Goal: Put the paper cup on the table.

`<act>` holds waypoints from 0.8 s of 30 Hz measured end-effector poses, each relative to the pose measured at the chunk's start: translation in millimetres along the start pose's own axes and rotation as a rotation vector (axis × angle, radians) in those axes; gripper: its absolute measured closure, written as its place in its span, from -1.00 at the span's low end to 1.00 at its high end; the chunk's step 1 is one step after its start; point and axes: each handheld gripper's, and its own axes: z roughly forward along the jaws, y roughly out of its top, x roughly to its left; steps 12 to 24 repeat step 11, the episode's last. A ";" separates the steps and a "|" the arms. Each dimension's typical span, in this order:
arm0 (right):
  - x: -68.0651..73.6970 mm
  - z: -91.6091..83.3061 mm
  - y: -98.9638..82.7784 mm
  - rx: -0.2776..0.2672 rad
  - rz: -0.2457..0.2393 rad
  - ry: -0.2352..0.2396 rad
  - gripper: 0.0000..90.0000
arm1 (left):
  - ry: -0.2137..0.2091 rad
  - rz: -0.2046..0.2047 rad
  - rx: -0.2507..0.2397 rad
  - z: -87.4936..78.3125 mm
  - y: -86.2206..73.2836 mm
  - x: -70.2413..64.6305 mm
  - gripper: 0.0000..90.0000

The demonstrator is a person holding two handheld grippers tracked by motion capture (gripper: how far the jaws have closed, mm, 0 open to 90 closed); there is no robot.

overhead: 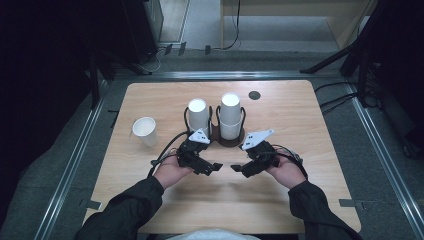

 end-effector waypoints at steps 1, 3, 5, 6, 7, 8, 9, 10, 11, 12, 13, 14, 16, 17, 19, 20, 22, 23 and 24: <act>-0.2 0.1 0.0 -0.001 -0.002 0.001 -0.49 | 0.002 0.002 0.002 0.0 0.0 -0.1 -0.83; -0.1 0.1 0.1 -0.001 -0.003 0.001 -0.49 | 0.002 0.003 0.001 0.1 0.0 -0.3 -0.83; -0.1 0.2 0.0 0.000 -0.003 0.002 -0.49 | 0.002 0.004 -0.001 0.0 0.1 -0.4 -0.83; 0.0 0.2 0.0 -0.001 -0.003 0.001 -0.49 | 0.001 0.004 -0.001 0.0 0.1 -0.5 -0.83; 0.0 0.1 0.1 -0.001 0.000 0.002 -0.49 | 0.001 0.006 -0.001 -0.1 0.1 -0.5 -0.83; 0.0 -0.1 0.2 -0.003 -0.001 -0.001 -0.49 | 0.000 0.008 0.000 -0.2 0.2 -0.4 -0.83; -0.2 -0.3 0.3 -0.006 -0.003 -0.002 -0.49 | 0.002 0.009 -0.001 -0.3 0.3 -0.4 -0.83; -0.3 -0.3 0.3 -0.008 -0.001 0.000 -0.49 | 0.003 0.008 -0.007 -0.4 0.4 -0.4 -0.83; -0.5 -0.2 0.3 -0.007 -0.003 -0.003 -0.49 | 0.001 0.007 -0.010 -0.5 0.4 -0.1 -0.83; -0.5 -0.2 0.3 -0.007 -0.003 -0.003 -0.49 | 0.001 0.007 -0.010 -0.5 0.4 -0.1 -0.83; -0.5 -0.2 0.3 -0.007 -0.003 -0.003 -0.49 | 0.001 0.007 -0.010 -0.5 0.4 -0.1 -0.83; -0.5 -0.2 0.3 -0.007 -0.003 -0.003 -0.49 | 0.001 0.007 -0.010 -0.5 0.4 -0.1 -0.83; -0.5 -0.2 0.3 -0.007 -0.003 -0.003 -0.49 | 0.001 0.007 -0.010 -0.5 0.4 -0.1 -0.83; -0.5 -0.2 0.3 -0.007 -0.003 -0.003 -0.49 | 0.001 0.007 -0.010 -0.5 0.4 -0.1 -0.83; -0.5 -0.2 0.3 -0.007 -0.003 -0.003 -0.49 | 0.001 0.007 -0.010 -0.5 0.4 -0.1 -0.83; -0.5 -0.2 0.3 -0.007 -0.003 -0.003 -0.49 | 0.001 0.007 -0.010 -0.5 0.4 -0.1 -0.83; -0.5 -0.2 0.3 -0.007 -0.003 -0.003 -0.49 | 0.001 0.007 -0.010 -0.5 0.4 -0.1 -0.83; -0.5 -0.2 0.3 -0.007 -0.003 -0.003 -0.49 | 0.001 0.007 -0.010 -0.5 0.4 -0.1 -0.83; -0.5 -0.2 0.3 -0.007 -0.003 -0.003 -0.49 | 0.001 0.007 -0.010 -0.5 0.4 -0.1 -0.83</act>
